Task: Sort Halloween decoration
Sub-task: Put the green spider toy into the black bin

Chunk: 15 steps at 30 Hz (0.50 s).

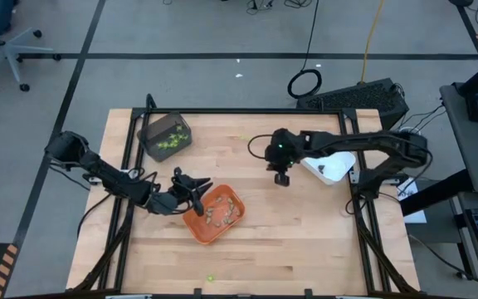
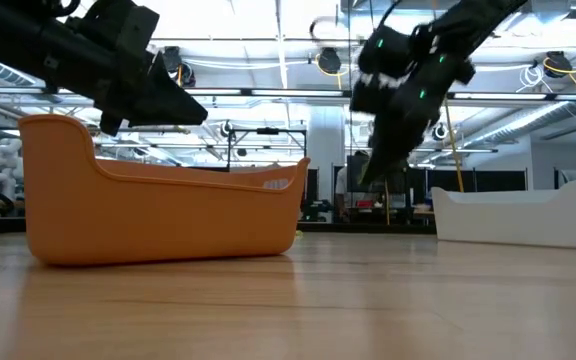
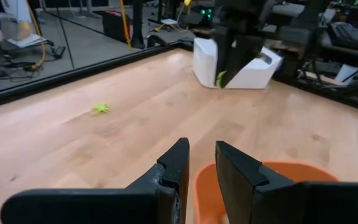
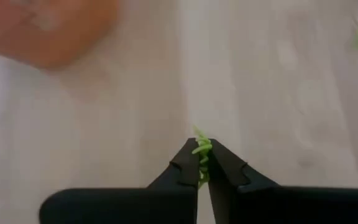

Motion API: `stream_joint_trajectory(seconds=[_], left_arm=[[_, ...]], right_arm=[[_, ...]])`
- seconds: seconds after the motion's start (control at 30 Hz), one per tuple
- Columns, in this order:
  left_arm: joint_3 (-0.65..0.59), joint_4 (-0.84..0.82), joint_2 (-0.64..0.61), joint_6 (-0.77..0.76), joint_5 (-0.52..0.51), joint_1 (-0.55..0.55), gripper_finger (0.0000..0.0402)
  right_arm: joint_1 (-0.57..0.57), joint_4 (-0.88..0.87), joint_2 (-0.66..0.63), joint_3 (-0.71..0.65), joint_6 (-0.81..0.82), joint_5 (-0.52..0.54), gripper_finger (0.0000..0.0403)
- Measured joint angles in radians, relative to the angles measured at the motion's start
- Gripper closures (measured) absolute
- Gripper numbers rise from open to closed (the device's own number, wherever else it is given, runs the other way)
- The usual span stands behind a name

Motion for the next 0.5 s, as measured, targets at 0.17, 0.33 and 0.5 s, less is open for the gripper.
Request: stream_joint_trajectory(seconds=[0.17, 0.33, 0.5], left_arm=[[0.000, 0.014, 0.000, 0.000, 0.011, -0.005, 0.0324], [0.000, 0.069, 0.000, 0.021, 0.050, -0.005, 0.0324], [0.004, 0.135, -0.001, 0.056, 0.056, -0.005, 0.0324]], right_arm=[[0.066, -0.043, -0.122, 0.000, 0.022, -0.007, 0.0401], [0.147, -0.019, -0.237, -0.006, 0.051, -0.006, 0.0401], [0.243, 0.092, -0.303, -0.065, 0.064, -0.007, 0.0401]])
